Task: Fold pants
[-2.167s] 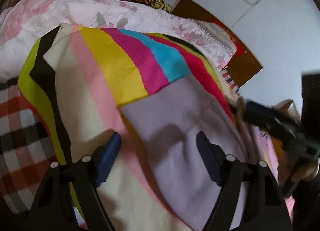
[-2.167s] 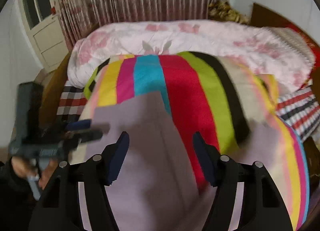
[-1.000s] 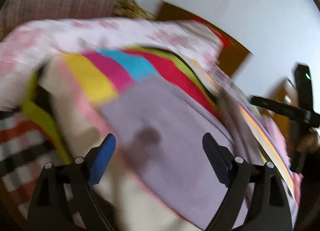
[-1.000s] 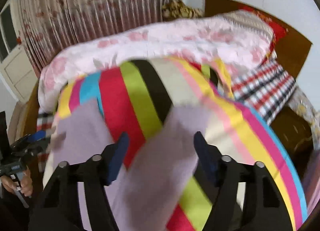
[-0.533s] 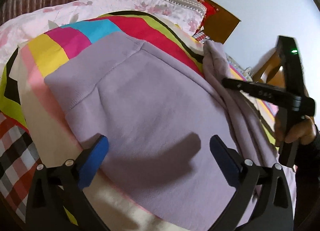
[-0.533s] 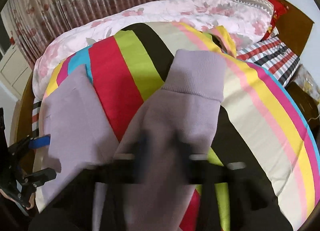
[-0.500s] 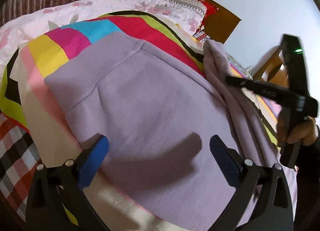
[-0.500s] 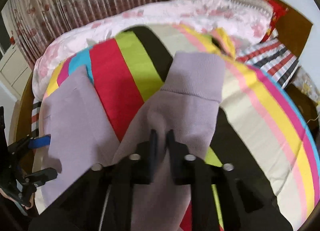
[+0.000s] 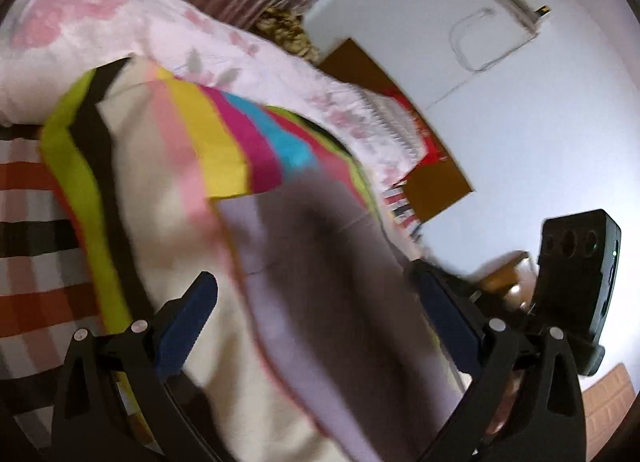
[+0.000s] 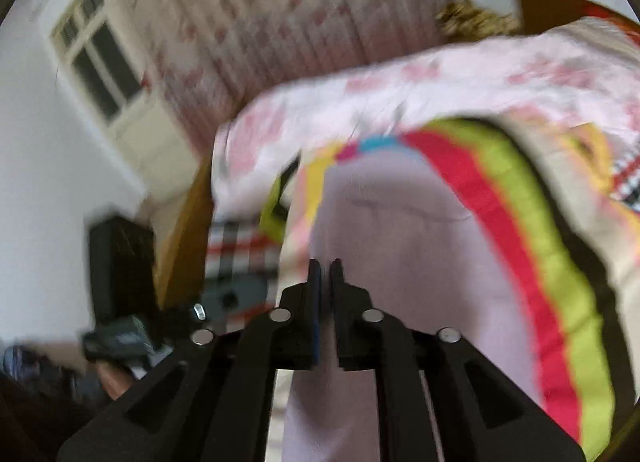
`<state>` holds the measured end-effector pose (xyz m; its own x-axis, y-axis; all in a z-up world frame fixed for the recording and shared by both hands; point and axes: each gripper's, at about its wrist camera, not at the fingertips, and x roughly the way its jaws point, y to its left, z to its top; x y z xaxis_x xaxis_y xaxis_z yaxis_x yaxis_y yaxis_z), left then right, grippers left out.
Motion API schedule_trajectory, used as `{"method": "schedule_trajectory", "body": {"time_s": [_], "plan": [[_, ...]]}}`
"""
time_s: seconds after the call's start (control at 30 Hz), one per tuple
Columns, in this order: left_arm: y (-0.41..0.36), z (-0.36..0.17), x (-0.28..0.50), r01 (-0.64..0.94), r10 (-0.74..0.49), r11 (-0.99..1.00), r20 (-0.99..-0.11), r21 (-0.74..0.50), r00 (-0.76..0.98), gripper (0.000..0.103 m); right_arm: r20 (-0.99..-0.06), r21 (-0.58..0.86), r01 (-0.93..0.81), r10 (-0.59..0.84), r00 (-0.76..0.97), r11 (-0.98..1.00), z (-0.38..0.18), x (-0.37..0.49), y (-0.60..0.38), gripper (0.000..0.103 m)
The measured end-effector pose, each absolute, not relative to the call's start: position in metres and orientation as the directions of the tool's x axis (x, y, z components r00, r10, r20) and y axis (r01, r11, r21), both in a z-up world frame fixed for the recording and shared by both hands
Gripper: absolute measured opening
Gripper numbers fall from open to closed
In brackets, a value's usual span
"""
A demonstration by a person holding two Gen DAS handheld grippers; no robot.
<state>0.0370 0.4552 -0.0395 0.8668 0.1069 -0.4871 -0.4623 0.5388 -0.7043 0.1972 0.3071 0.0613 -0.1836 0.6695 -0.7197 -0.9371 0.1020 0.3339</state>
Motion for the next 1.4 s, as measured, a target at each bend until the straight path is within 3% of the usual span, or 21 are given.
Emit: {"method": "schedule_trajectory", "body": {"time_s": [0.13, 0.2, 0.23, 0.27, 0.33, 0.47, 0.57, 0.73, 0.93, 1.0, 1.07, 1.13, 1.2, 1.4], "plan": [[0.456, -0.048, 0.032, -0.455, 0.059, 0.548, -0.511, -0.701, 0.858, 0.101, -0.678, 0.389, -0.908, 0.715, -0.168, 0.156, 0.055, 0.226, 0.29, 0.016], [0.455, -0.05, 0.035, -0.446, 0.046, 0.567, -0.514, -0.692, 0.856, 0.101, -0.653, 0.39, -0.896, 0.75, -0.108, 0.211, 0.061, 0.253, 0.268, 0.036], [0.453, -0.051, 0.038, -0.433, 0.028, 0.574, -0.512, -0.695, 0.859, 0.1, -0.642, 0.394, -0.89, 0.762, -0.088, 0.229, 0.065, 0.264, 0.259, 0.065], [0.449, -0.051, 0.041, -0.421, 0.012, 0.58, -0.509, -0.697, 0.86, 0.1, -0.619, 0.373, -0.892, 0.784, -0.035, 0.256, 0.07, 0.276, 0.245, 0.081], [0.445, -0.05, 0.053, -0.408, 0.003, 0.603, -0.509, -0.686, 0.861, 0.096, -0.616, 0.324, -0.903, 0.787, 0.027, 0.284, 0.068, 0.289, 0.234, 0.08], [0.435, -0.052, 0.083, -0.423, 0.005, 0.656, -0.556, -0.626, 0.831, 0.081, -0.673, 0.271, -0.913, 0.738, 0.047, 0.305, 0.05, 0.303, 0.241, 0.065], [0.437, -0.063, 0.099, -0.49, 0.026, 0.654, -0.631, -0.576, 0.776, 0.08, -0.704, 0.229, -0.931, 0.709, 0.042, 0.283, 0.035, 0.303, 0.256, 0.061], [0.437, -0.069, 0.099, -0.528, 0.037, 0.641, -0.665, -0.557, 0.746, 0.08, -0.731, 0.22, -0.947, 0.682, -0.001, 0.235, 0.017, 0.302, 0.275, 0.052], [0.441, -0.072, 0.1, -0.526, 0.018, 0.616, -0.657, -0.586, 0.753, 0.078, -0.729, 0.235, -0.951, 0.684, -0.034, 0.203, 0.014, 0.301, 0.279, 0.027], [0.445, -0.073, 0.103, -0.533, 0.02, 0.602, -0.656, -0.595, 0.755, 0.076, -0.728, 0.228, -0.951, 0.686, -0.024, 0.208, 0.013, 0.3, 0.279, 0.025], [0.445, -0.075, 0.104, -0.556, 0.04, 0.598, -0.672, -0.577, 0.74, 0.064, -0.725, 0.23, -0.949, 0.688, -0.02, 0.215, 0.014, 0.299, 0.278, 0.024], [0.444, -0.075, 0.1, -0.569, 0.061, 0.606, -0.681, -0.556, 0.73, 0.045, -0.719, 0.236, -0.945, 0.695, -0.012, 0.227, 0.014, 0.3, 0.276, 0.024], [0.443, -0.071, 0.095, -0.577, 0.073, 0.611, -0.688, -0.541, 0.722, 0.035, -0.716, 0.24, -0.943, 0.698, -0.012, 0.23, 0.014, 0.298, 0.276, 0.024], [0.438, -0.054, 0.094, -0.571, 0.105, 0.642, -0.679, -0.511, 0.726, 0.034, -0.718, 0.242, -0.94, 0.696, -0.006, 0.242, 0.014, 0.297, 0.278, 0.024]]}}
